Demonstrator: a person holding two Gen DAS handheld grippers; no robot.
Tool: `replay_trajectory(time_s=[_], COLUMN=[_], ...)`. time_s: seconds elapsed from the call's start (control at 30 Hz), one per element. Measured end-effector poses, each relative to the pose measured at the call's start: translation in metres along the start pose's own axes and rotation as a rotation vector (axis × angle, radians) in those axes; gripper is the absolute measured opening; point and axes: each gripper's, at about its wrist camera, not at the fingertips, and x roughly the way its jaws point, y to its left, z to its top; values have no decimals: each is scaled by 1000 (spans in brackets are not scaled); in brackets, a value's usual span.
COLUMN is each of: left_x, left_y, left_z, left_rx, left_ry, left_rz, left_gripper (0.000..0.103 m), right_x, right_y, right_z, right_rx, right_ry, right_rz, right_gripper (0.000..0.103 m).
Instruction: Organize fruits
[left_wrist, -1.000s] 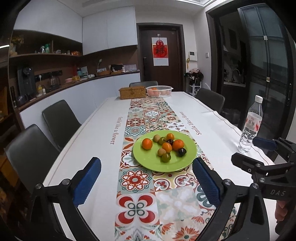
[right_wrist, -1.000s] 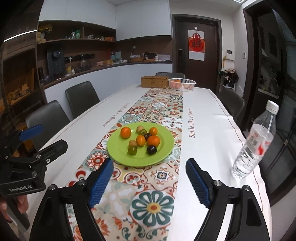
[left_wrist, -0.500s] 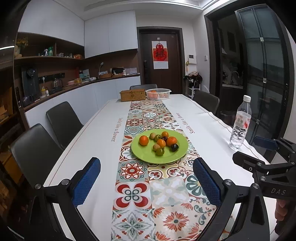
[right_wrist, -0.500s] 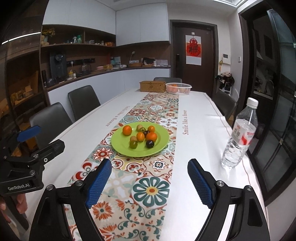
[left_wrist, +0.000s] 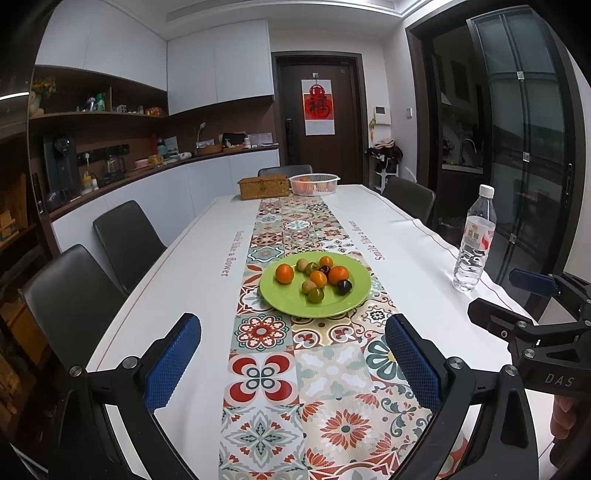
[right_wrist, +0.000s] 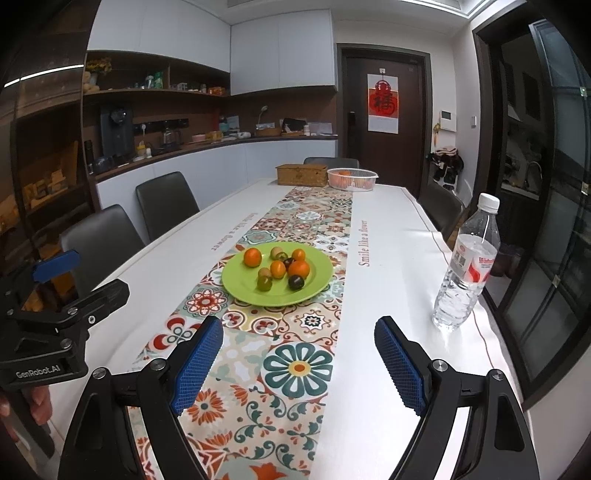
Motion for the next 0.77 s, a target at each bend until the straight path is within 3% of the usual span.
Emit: replay_trajectory(time_s=[0.77], left_x=[-4], left_y=[-1], left_z=[-1], left_rx=[-7], left_ry=[6], left_rz=[10], left_gripper=[103], right_x=[0], right_y=[-1], right_z=[-8], right_rx=[6], right_ry=[16], right_rz=[4], right_gripper=[85])
